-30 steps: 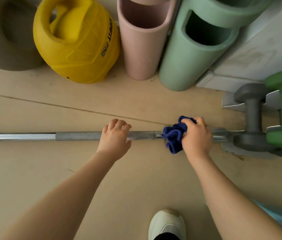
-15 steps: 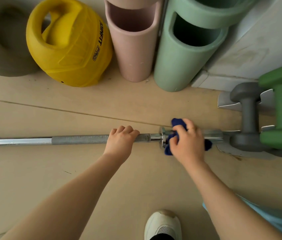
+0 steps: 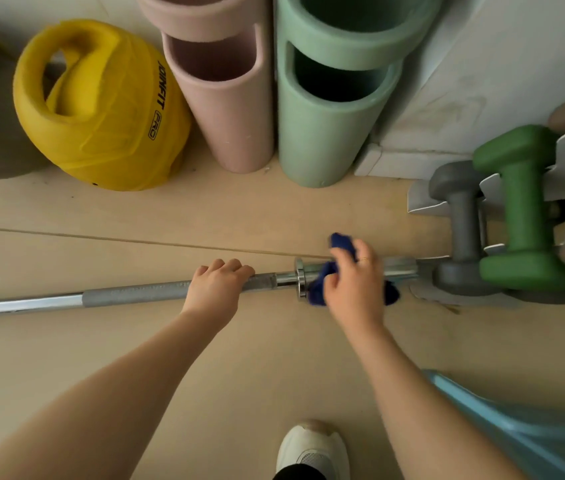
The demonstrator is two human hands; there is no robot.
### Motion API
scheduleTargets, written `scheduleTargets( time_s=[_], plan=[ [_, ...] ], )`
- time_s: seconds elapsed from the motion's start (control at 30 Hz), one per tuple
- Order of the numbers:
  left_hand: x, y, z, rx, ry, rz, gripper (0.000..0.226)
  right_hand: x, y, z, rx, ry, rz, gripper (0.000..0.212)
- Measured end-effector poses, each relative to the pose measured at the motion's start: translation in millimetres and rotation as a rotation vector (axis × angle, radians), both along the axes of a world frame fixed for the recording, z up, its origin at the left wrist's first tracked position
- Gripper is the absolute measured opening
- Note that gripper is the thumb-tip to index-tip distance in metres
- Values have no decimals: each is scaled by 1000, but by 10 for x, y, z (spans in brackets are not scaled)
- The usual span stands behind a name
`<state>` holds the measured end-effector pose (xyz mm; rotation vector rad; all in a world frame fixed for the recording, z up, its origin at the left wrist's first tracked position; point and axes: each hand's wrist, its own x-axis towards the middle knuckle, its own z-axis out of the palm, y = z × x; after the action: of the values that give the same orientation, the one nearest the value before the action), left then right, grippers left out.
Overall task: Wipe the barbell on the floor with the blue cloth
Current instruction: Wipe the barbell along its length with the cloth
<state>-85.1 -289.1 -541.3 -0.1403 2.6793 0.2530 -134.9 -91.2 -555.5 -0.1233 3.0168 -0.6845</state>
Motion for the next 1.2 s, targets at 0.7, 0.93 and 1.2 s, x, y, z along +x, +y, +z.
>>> scheduleTargets(
  time_s=[0.7, 0.93, 1.2],
  plan=[
    [-314, -151, 12, 38, -148, 49, 54, 106, 142, -100, -16, -1, 114, 56],
    [-415, -189, 6, 32, -162, 20, 42, -19, -138, 118, -170, -156, 217, 54],
    [-390, -435, 32, 222, -112, 34, 61, 13, -871, 272, 17, 198, 274, 33]
  ],
)
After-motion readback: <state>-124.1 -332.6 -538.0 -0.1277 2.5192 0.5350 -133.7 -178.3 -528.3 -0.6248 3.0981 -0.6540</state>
